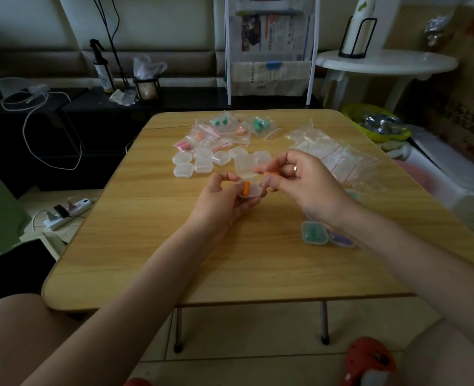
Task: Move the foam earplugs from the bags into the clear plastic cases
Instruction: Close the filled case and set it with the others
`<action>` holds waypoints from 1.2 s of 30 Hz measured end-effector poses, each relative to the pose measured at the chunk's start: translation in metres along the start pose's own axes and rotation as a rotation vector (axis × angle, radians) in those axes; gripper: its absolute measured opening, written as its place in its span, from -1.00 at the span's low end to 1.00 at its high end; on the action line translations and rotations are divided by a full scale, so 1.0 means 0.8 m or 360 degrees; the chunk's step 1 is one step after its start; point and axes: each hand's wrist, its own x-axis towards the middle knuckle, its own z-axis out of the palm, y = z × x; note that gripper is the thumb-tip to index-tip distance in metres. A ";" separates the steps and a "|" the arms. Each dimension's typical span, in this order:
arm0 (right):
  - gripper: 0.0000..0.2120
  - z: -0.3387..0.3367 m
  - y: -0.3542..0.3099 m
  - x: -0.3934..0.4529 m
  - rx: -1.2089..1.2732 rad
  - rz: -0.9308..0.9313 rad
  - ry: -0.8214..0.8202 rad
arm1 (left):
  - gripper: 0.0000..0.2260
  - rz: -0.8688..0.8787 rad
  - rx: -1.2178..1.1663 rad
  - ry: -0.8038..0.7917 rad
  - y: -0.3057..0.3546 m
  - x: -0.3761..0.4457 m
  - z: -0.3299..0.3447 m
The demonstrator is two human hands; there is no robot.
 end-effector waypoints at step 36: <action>-0.96 0.000 0.011 -0.001 -0.0697 -0.0400 0.0356 | -0.88 0.0040 0.0048 -0.0151 0.001 -0.008 0.003</action>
